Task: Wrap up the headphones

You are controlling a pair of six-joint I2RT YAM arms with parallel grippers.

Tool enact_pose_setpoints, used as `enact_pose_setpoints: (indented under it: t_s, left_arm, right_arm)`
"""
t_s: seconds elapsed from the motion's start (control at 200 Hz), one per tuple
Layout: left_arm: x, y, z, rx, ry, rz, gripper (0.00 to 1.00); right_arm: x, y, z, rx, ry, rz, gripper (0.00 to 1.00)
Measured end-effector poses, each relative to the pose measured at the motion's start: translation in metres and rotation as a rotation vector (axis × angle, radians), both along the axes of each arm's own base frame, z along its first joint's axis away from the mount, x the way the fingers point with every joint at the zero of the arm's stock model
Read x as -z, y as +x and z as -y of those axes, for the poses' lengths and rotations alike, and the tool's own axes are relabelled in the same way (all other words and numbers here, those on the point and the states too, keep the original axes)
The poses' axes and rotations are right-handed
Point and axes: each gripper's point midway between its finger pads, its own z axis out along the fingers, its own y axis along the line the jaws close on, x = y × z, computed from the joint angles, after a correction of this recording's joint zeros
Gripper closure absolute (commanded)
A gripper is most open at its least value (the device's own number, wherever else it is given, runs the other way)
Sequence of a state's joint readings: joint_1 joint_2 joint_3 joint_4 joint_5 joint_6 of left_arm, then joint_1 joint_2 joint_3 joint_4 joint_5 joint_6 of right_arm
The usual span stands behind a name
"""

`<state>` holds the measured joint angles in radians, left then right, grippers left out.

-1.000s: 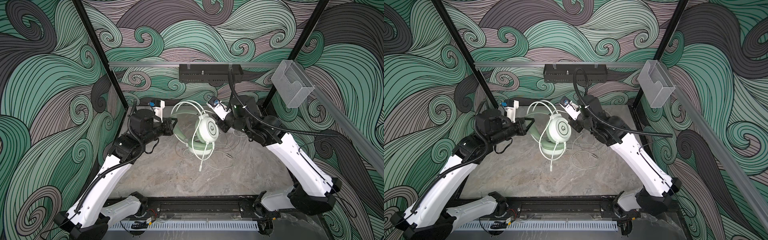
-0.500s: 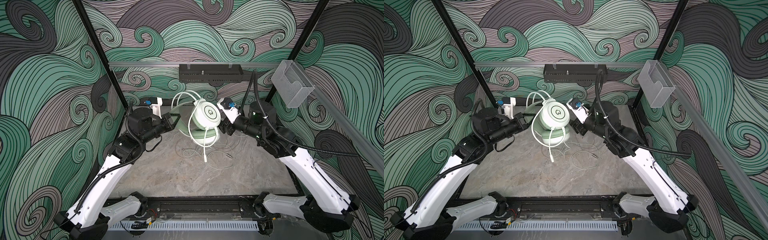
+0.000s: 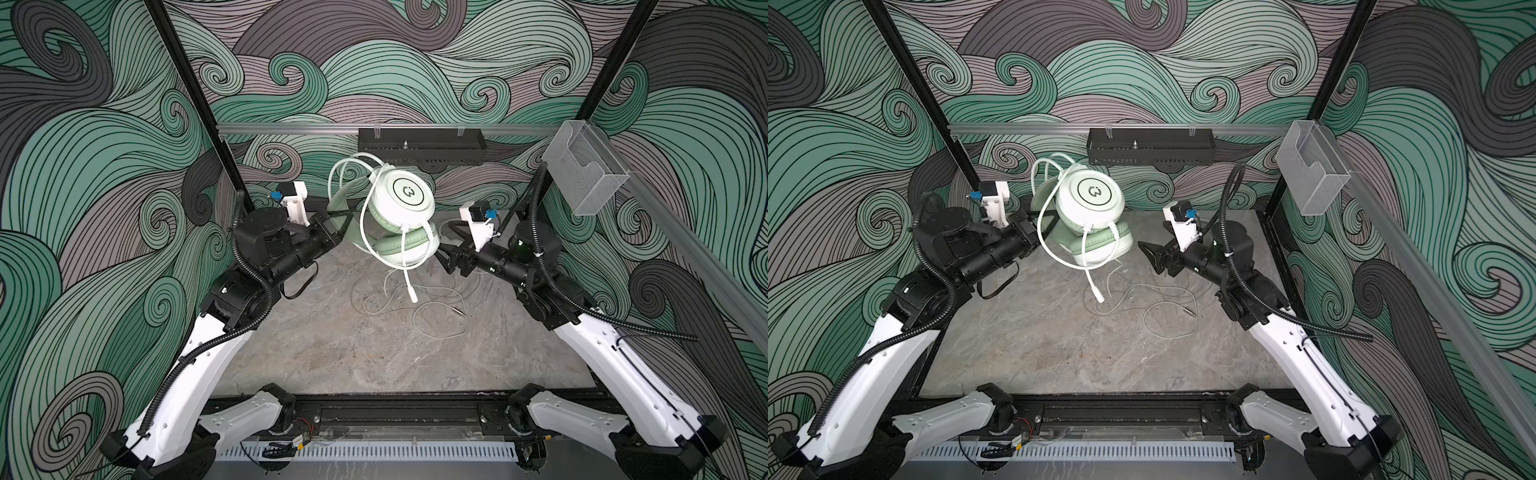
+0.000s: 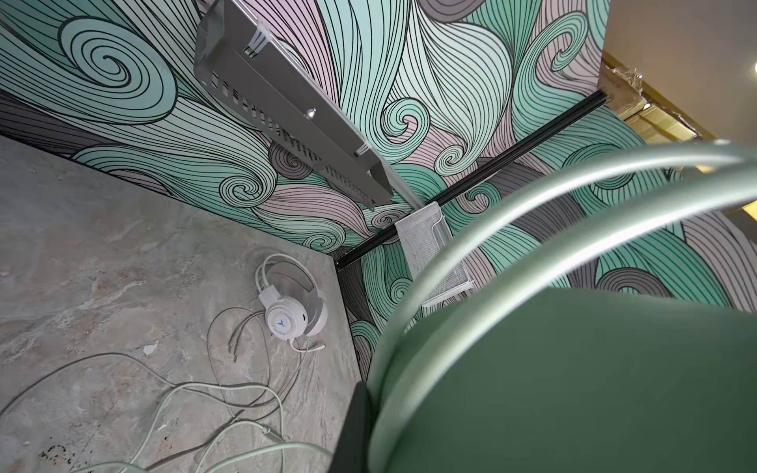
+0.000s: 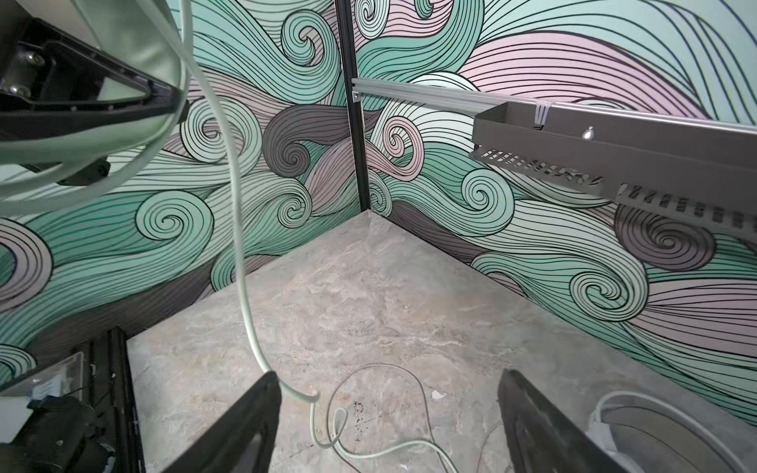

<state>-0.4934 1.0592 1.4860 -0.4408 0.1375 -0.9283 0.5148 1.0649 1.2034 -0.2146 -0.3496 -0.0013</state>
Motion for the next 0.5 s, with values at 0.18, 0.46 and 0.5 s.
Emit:
enact_pose_setpoints:
  t_s: [0.18,0.46,0.5]
  left_arm:
    - [-0.008,0.004,-0.002,-0.024,-0.026,-0.001,1.0]
    - [-0.015,0.008,-0.007,-0.059,-0.03,-0.007,1.0]
    - [-0.017,0.009,-0.007,-0.064,-0.031,-0.006,1.0]
  right_arm:
    - [0.01,-0.009,-0.008,-0.063,0.066,-0.054,0.14]
    - [0.037,-0.013,-0.029,-0.184,0.126,-0.136,0.14]
    - [0.044,-0.012,-0.033,-0.202,0.133,-0.16,0.14]
